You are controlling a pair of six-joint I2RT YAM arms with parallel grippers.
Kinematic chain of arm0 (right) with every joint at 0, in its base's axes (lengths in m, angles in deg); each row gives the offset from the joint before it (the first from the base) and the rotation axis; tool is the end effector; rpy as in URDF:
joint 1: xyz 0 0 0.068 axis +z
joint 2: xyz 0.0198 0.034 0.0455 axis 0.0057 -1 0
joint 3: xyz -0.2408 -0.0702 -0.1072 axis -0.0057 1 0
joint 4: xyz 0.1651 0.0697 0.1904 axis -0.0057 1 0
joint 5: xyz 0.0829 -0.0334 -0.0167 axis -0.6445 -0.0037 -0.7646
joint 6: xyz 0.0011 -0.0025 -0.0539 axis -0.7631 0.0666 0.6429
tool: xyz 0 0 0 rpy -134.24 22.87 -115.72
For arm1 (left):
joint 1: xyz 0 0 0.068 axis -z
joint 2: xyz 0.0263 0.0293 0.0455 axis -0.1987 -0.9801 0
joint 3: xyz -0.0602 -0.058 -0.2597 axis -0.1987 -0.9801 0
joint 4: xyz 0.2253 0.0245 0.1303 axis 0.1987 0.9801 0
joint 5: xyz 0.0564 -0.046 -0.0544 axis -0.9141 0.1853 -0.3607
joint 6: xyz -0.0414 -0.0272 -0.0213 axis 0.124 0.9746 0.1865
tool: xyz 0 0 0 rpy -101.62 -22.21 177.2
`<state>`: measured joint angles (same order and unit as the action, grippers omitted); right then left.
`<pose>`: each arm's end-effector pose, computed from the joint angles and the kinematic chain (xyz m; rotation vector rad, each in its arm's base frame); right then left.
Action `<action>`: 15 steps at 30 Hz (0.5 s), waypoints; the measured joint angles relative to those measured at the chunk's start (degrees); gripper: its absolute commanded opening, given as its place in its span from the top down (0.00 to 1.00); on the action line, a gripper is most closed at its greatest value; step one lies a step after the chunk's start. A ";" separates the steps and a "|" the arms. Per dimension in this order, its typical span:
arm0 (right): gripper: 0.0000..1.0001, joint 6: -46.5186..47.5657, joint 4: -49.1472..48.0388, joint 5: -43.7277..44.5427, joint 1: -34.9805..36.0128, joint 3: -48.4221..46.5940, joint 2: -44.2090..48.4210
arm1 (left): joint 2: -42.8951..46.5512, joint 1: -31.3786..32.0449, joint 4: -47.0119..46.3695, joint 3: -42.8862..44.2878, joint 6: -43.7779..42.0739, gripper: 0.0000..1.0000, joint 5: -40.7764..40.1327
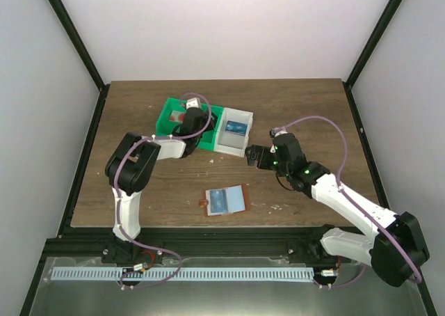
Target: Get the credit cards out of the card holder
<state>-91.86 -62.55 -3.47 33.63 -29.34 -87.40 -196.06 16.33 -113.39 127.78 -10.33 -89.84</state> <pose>0.1995 0.1338 0.2460 0.0422 2.2739 0.6577 0.3908 -0.1979 0.1537 -0.2361 1.9973 -0.4993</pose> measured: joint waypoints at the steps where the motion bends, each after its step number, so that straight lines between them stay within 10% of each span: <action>1: 0.00 0.00 0.07 0.04 0.00 0.00 0.09 | -0.13 0.00 0.04 0.02 -0.04 0.87 0.00; 15: 0.00 -0.02 0.90 0.33 0.00 0.00 0.31 | -0.48 0.00 4.63 3.39 -1.01 0.65 -0.17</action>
<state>-91.88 -61.65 -3.14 33.63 -29.34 -87.10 -196.54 16.33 -108.75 131.17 -11.34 -90.02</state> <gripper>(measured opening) 0.996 0.314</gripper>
